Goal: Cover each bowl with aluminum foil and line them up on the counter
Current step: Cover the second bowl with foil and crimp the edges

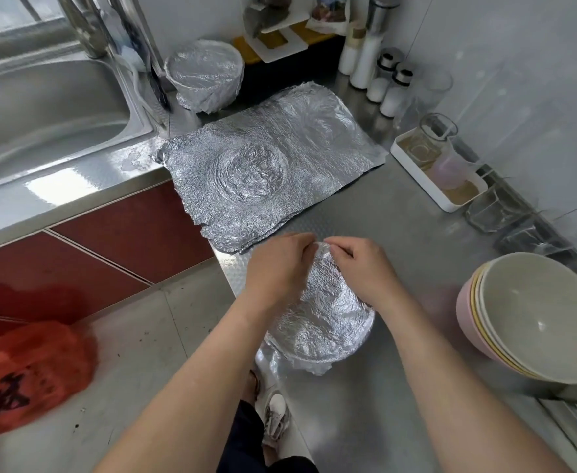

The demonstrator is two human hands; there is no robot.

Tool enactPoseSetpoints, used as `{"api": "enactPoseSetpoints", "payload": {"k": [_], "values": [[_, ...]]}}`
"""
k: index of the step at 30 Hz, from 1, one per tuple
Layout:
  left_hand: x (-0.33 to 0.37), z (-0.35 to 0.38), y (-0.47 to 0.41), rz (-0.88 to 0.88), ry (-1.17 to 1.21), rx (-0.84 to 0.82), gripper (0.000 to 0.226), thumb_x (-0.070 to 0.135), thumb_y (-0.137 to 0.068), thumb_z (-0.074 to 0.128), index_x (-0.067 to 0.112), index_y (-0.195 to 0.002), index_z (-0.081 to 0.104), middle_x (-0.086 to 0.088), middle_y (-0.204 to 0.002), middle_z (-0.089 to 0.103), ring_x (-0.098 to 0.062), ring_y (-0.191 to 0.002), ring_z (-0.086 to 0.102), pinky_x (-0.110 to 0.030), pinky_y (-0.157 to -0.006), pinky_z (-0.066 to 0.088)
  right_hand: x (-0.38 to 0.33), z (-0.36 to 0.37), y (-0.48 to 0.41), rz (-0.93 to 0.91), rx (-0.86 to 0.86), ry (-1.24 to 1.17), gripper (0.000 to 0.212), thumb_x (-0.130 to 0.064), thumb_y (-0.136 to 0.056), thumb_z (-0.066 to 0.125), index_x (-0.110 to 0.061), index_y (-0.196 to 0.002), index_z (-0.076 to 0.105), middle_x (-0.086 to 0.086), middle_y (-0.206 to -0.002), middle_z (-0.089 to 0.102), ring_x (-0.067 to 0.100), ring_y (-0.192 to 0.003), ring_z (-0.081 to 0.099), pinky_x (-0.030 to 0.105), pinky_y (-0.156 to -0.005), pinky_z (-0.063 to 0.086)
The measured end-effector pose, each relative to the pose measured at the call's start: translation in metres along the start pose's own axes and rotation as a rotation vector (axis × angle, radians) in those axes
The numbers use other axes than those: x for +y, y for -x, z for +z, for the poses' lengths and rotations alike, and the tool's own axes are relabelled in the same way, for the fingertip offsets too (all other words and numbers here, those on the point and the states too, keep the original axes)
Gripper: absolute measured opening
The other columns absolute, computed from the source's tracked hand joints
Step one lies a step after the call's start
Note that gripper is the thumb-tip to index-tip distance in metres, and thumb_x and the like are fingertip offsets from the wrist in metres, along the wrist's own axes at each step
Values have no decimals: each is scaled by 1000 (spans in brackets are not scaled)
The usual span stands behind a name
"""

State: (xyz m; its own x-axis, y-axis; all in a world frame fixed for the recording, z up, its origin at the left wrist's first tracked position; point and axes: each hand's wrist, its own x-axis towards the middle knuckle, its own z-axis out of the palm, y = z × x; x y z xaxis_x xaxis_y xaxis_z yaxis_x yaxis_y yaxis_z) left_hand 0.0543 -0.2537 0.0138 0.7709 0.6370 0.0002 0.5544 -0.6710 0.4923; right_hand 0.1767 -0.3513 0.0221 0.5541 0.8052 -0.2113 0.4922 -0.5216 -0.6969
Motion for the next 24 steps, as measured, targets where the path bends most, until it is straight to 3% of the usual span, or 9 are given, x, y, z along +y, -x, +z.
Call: {"api": "enactPoseSetpoints", "payload": {"k": [3,8,13,15,17,18,19,21,24], "values": [[-2,0,-12,16,-28,-19,26,31,-100,49,16,-89,66,-1,-78,66,-26,-71,59,-35,-56,41,1,5,1,-30,51,60,26,-20,-98,52,-14,-118,68,1,-111,71,18,-102,64,19,-78,41],[-3,4,-13,59,1,-24,25,26,-100,47,12,-95,67,-6,-89,67,-28,-77,58,-32,-60,29,6,14,2,-26,119,111,23,-19,-98,52,-14,-111,71,5,-100,73,28,-92,65,33,-79,49],[-1,2,-10,89,8,-34,26,29,-101,47,14,-102,68,-4,-100,68,-28,-89,60,-32,-64,34,7,16,10,-38,172,78,21,-14,-97,53,-9,-107,71,6,-95,73,24,-86,64,22,-68,36],[-4,0,2,44,79,27,26,30,-100,49,14,-110,68,-3,-112,67,-26,-103,57,-33,-76,41,7,14,13,10,153,-37,19,-14,-95,55,-12,-102,73,0,-89,72,16,-81,63,18,-68,38],[-7,0,24,-101,151,128,29,29,-100,51,14,-120,64,-2,-124,62,-23,-115,52,-31,-88,39,10,7,12,141,160,-190,21,-18,-92,56,-21,-85,75,-14,-67,61,8,-67,55,22,-64,40],[-9,0,36,-171,176,181,29,29,-100,51,14,-122,63,-1,-125,61,-22,-117,51,-28,-90,36,11,4,10,214,182,-224,34,-20,-91,55,-21,-58,57,-15,-54,50,10,-58,46,26,-59,37],[-11,2,49,-236,206,221,30,27,-100,52,13,-124,62,-1,-126,60,-21,-118,51,-25,-91,34,9,-1,8,285,187,-246,41,-24,-91,54,-27,-50,53,-11,-48,45,16,-54,41,30,-57,35],[-9,7,70,-352,321,234,34,25,-100,50,14,-132,56,1,-131,58,-16,-122,49,-21,-94,30,5,-7,-1,412,128,-281,38,-32,-93,51,-12,-67,69,6,-68,67,33,-71,58,39,-70,46],[-1,15,82,-456,564,194,43,24,-102,45,20,-144,43,7,-140,50,-8,-128,45,-25,-103,34,-7,-8,-12,502,-33,-312,48,-35,-97,49,9,-107,64,24,-113,64,35,-108,59,42,-93,44]]}}
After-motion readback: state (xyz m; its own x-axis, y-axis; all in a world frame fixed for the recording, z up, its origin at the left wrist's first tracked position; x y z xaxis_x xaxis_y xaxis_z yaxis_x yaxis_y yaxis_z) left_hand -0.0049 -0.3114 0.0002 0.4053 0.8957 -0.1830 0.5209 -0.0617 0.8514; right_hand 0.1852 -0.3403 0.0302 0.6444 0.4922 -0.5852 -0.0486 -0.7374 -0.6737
